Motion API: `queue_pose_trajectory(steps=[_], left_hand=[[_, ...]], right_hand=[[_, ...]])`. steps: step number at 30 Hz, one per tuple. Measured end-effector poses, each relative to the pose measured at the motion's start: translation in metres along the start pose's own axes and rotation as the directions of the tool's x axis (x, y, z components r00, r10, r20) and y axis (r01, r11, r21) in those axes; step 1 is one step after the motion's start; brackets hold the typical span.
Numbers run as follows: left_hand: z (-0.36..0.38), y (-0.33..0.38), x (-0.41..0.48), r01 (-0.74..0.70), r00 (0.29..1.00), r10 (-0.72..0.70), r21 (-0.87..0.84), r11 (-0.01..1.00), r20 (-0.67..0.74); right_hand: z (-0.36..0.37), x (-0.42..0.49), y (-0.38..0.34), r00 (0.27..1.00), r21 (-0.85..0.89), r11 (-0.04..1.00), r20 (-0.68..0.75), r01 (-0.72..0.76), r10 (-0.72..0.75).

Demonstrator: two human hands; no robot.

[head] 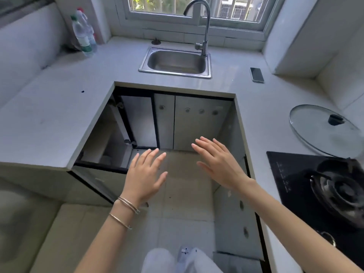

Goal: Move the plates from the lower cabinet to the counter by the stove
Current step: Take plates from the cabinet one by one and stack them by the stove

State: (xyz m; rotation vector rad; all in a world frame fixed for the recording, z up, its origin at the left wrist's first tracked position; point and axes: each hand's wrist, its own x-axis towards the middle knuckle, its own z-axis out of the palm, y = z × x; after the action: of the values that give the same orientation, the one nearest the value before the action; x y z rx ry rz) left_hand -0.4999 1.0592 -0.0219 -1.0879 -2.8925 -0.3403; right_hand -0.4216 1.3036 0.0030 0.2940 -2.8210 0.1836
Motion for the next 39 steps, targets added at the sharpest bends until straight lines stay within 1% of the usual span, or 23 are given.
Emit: queue_pose_trajectory(steps=[7,16,21,24,29,34,39], left_hand=[[0.011,-0.046,0.059,0.097,0.995,-0.097,0.009,0.995,0.014],[0.010,-0.124,0.140,0.200,0.980,-0.200,0.008,0.980,0.009],[0.013,-0.161,0.165,0.244,0.969,-0.246,0.051,0.968,0.031],[0.015,-0.172,0.180,0.305,0.951,-0.307,0.050,0.951,0.027],[0.031,-0.191,0.202,0.455,0.889,-0.457,0.077,0.887,0.009],[0.043,-0.205,0.238,0.617,0.786,-0.618,0.090,0.781,-0.020],[0.051,-0.226,0.281,0.732,0.680,-0.729,0.009,0.682,-0.079]], right_hand=[[0.037,0.085,0.047,0.995,0.026,0.996,0.037,0.091,-0.092],[0.088,0.217,0.074,0.982,0.078,0.981,0.055,0.177,-0.181],[0.124,0.279,0.071,0.954,0.124,0.954,0.091,0.273,-0.285],[0.141,0.314,0.073,0.925,0.163,0.925,0.113,0.344,-0.364],[0.171,0.381,0.090,0.854,0.232,0.850,0.116,0.472,-0.507],[0.200,0.448,0.109,0.768,0.298,0.760,0.118,0.578,-0.630],[0.232,0.498,0.115,0.693,0.349,0.685,0.123,0.640,-0.710]])
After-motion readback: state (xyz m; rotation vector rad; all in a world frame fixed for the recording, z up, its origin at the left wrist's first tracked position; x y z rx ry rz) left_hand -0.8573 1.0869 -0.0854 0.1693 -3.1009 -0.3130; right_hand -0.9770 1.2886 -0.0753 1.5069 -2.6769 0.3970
